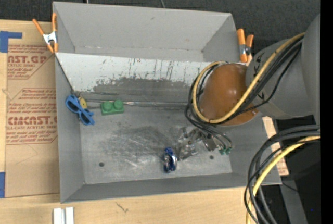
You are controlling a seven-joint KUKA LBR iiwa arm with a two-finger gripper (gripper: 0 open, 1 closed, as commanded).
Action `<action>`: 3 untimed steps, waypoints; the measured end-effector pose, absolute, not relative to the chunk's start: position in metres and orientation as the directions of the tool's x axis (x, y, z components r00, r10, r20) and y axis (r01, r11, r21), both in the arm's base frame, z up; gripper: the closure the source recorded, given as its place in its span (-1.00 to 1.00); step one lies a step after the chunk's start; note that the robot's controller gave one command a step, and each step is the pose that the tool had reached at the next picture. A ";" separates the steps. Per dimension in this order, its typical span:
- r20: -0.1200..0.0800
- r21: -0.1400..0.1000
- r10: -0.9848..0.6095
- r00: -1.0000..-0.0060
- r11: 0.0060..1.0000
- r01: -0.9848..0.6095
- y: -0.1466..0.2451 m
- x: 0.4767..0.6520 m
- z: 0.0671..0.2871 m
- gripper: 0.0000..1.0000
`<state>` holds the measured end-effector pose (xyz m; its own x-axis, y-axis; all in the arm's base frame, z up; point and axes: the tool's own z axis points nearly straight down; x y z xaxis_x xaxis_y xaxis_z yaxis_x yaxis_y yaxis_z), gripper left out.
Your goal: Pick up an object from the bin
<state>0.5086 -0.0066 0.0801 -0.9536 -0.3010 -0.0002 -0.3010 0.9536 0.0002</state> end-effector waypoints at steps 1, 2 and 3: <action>0.000 0.000 -0.301 -0.954 0.954 -0.301 -0.007 0.509 0.080 -1.00; 0.001 0.004 -0.314 -0.949 0.949 -0.314 0.039 0.484 0.094 -1.00; -0.011 -0.003 -0.358 -0.934 0.934 -0.358 -0.004 0.488 0.080 -1.00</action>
Offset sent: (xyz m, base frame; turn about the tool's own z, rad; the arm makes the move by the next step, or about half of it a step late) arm 0.0000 0.0000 0.0000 0.0000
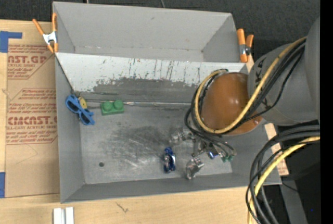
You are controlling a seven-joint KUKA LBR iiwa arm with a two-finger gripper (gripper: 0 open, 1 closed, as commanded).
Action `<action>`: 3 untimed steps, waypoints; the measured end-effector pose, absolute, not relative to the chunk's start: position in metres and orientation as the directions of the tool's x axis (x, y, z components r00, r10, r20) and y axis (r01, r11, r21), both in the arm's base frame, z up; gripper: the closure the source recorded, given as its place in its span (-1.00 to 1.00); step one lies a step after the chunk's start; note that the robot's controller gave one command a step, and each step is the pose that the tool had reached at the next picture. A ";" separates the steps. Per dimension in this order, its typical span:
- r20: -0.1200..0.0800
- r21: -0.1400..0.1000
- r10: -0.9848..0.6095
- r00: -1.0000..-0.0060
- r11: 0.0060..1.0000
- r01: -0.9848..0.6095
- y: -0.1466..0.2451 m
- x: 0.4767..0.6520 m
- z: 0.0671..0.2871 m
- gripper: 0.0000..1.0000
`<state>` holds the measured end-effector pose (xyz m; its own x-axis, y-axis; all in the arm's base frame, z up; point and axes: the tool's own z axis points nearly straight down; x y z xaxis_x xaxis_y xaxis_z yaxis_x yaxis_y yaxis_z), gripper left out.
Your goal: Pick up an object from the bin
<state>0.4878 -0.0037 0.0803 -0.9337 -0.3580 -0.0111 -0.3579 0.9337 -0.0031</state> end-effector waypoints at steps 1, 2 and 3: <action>-0.024 -0.012 -0.439 -0.898 0.899 -0.439 0.033 0.487 0.075 -1.00; -0.003 -0.003 -0.438 -0.899 0.899 -0.438 0.034 0.481 0.074 1.00; -0.007 -0.004 -0.520 -0.854 0.854 -0.520 0.033 0.491 0.230 1.00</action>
Offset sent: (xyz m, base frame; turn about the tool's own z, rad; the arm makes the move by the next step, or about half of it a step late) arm -0.0089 0.0376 -0.0103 -0.0879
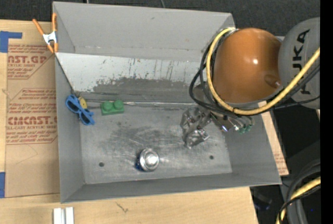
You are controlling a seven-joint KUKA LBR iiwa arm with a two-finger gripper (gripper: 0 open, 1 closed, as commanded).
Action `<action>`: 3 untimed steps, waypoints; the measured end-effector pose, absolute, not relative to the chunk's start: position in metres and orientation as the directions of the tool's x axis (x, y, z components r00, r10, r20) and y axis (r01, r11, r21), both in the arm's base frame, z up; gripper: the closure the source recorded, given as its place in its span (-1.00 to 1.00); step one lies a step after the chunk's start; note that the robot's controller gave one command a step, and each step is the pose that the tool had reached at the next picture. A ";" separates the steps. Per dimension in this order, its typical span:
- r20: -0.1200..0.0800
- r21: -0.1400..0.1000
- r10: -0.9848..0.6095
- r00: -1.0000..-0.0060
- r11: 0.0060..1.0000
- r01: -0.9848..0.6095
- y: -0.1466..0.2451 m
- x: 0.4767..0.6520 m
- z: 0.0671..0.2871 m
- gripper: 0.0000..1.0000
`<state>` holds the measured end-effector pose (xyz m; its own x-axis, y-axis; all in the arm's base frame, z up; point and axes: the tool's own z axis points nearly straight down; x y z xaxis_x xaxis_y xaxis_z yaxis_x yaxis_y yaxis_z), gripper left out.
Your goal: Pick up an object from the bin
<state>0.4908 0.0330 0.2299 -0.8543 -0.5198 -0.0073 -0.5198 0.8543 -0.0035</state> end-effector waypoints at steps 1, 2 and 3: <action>-0.001 0.001 -0.520 -0.854 0.854 -0.520 0.033 0.490 0.226 -1.00; -0.010 -0.003 -0.657 -0.754 0.754 -0.657 0.084 0.496 0.070 -1.00; -0.002 -0.002 -0.746 -0.666 0.666 -0.746 0.034 0.504 0.107 -1.00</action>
Offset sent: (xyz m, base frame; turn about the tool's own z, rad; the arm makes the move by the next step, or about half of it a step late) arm 0.0000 0.0000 0.0000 0.0000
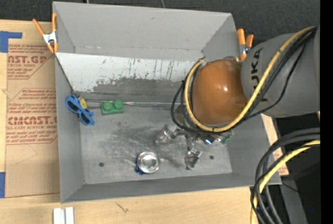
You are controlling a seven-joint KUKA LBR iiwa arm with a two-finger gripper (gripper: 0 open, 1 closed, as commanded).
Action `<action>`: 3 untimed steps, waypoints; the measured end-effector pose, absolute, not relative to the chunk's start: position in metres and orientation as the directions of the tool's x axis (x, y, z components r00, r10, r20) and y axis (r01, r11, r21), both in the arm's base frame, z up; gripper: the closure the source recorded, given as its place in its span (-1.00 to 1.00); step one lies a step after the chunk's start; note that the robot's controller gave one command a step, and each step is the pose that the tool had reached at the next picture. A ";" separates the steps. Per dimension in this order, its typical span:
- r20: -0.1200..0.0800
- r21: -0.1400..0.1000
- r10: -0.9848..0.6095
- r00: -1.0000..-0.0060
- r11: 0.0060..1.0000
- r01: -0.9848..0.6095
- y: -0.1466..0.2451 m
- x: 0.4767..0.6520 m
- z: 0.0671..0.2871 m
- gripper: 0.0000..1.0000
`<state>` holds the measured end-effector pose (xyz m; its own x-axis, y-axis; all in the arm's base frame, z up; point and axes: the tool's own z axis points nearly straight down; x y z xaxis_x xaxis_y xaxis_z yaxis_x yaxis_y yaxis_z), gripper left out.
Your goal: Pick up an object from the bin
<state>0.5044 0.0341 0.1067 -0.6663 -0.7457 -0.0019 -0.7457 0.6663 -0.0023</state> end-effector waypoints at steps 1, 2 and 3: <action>-0.003 0.004 -0.853 -0.523 0.523 -0.853 0.129 0.481 0.100 -1.00; -0.001 0.002 -0.849 -0.528 0.528 -0.849 0.126 0.482 0.100 1.00; -0.006 -0.005 -0.872 -0.489 0.489 -0.872 0.131 0.481 0.175 1.00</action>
Offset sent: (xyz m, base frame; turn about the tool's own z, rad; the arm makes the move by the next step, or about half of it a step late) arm -0.0217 0.0902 -0.0063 -0.1734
